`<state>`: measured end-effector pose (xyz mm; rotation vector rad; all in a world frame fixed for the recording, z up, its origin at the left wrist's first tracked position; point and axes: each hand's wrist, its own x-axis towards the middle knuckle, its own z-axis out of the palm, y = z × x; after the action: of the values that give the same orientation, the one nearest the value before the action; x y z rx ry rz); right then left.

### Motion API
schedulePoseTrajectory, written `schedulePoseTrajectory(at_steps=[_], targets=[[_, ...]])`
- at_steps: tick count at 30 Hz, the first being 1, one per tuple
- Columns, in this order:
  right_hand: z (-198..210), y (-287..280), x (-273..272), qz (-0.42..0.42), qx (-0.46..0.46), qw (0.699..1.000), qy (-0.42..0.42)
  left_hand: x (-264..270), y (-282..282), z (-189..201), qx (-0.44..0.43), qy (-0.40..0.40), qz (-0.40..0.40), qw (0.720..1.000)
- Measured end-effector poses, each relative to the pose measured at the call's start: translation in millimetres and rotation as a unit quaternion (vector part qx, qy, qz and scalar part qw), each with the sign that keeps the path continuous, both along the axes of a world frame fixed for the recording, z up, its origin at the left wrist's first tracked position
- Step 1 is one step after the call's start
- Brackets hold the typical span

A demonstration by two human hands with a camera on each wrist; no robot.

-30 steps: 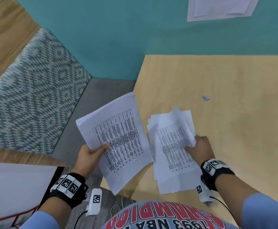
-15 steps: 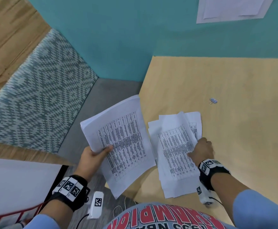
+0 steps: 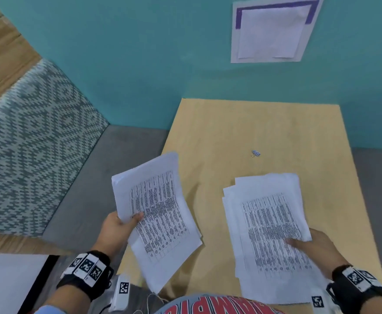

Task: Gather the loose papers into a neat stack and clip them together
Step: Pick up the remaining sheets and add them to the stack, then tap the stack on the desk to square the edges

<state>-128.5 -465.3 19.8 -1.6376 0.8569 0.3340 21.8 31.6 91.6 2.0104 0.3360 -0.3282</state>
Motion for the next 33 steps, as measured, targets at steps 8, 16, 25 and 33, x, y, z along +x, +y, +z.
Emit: schedulePoseTrajectory(at_steps=[8,16,25,33], targets=[[75,-26,16,-0.040,0.155,0.981,-0.109,16,-107,11,-0.037,0.024,-0.157,0.987],[99,-9,47,0.048,0.144,0.979,-0.138,19,-194,54,-0.140,0.032,-0.258,0.956],[138,-4,10,-0.007,0.086,0.956,-0.280,-11,-219,72,-0.190,-0.019,-0.217,0.957],[75,1,-3,-0.025,0.035,0.978,-0.202,-38,-228,31,-0.112,-0.045,-0.278,0.953]])
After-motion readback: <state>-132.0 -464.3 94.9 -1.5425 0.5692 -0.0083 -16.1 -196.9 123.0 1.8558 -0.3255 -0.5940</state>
